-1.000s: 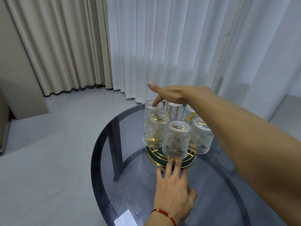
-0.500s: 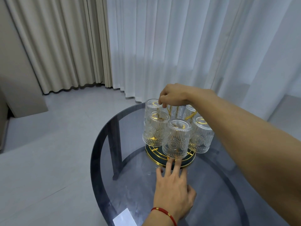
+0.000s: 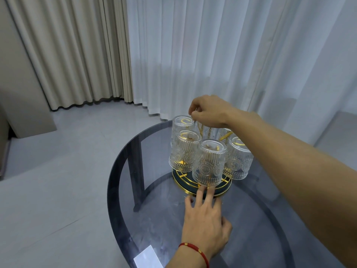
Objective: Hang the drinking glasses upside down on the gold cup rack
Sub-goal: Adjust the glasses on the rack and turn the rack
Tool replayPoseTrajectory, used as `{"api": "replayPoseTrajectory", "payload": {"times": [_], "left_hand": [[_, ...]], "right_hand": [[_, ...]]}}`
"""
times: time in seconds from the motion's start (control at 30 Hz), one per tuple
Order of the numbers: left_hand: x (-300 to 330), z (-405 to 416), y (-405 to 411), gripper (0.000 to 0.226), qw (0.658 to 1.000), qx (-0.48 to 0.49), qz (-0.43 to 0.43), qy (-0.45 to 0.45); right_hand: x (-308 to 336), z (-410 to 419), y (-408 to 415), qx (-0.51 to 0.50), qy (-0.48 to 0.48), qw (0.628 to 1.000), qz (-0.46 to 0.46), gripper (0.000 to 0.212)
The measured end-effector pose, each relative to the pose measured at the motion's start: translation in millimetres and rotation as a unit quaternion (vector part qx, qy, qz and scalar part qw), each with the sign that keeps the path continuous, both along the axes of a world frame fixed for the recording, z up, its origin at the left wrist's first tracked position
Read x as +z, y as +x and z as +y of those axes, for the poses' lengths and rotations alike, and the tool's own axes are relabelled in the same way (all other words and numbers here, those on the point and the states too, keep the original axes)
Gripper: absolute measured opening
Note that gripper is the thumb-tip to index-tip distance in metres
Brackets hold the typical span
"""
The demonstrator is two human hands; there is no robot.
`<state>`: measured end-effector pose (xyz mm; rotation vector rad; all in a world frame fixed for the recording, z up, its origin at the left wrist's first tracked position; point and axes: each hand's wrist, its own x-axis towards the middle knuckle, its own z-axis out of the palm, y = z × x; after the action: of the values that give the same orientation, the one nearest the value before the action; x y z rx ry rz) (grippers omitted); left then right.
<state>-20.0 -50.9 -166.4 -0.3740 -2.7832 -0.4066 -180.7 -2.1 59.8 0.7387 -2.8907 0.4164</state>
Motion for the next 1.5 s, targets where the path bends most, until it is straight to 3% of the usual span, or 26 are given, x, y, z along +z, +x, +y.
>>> {"api": "replayPoseTrajectory", "payload": {"times": [0.1,0.2,0.33,0.4,0.47,0.53,0.6,0.77,1.23,1.5], "left_hand": [[1.4,0.8,0.9,0.048,1.0,-0.002,-0.007,0.001],[1.7,-0.4,1.3,0.05,1.0,-0.005,-0.019,-0.001],[3.3,-0.4,2.1,0.046,1.0,-0.003,-0.018,-0.002],[3.6,0.5,2.3,0.045,1.0,-0.002,-0.015,0.0],[3.2,0.4,2.4,0.045,1.0,-0.003,-0.012,0.004],[2.4,0.2,2.2,0.044,1.0,-0.005,-0.01,0.004],[2.0,0.8,2.5,0.045,1.0,-0.003,-0.022,0.0],[4.6,1.2,0.3,0.045,0.998,-0.006,-0.059,-0.019],[6.6,-0.6,1.7,0.045,0.999,-0.01,-0.049,-0.013],[8.7,-1.0,2.1,0.044,0.997,-0.014,-0.069,-0.016]], "right_hand": [[3.1,12.6,19.6,-0.011,-0.095,0.99,0.103,0.024],[1.7,26.9,47.2,-0.051,-0.232,0.957,0.167,0.023],[-7.2,42.8,81.8,-0.11,-0.415,0.898,0.097,0.022],[-16.2,38.2,91.5,-0.107,-0.372,0.921,0.048,0.018],[-27.2,26.1,94.0,-0.08,-0.23,0.969,0.032,0.017],[-35.0,10.5,93.2,-0.075,-0.077,0.994,0.032,0.036],[-38.0,-1.4,89.5,-0.103,-0.011,0.994,0.028,0.052],[-47.9,-22.9,78.8,-0.146,0.038,0.988,0.046,0.073],[-51.4,-23.9,83.8,-0.144,-0.051,0.987,0.042,0.062],[-51.2,-26.4,80.5,-0.128,-0.009,0.991,0.03,0.068]]}}
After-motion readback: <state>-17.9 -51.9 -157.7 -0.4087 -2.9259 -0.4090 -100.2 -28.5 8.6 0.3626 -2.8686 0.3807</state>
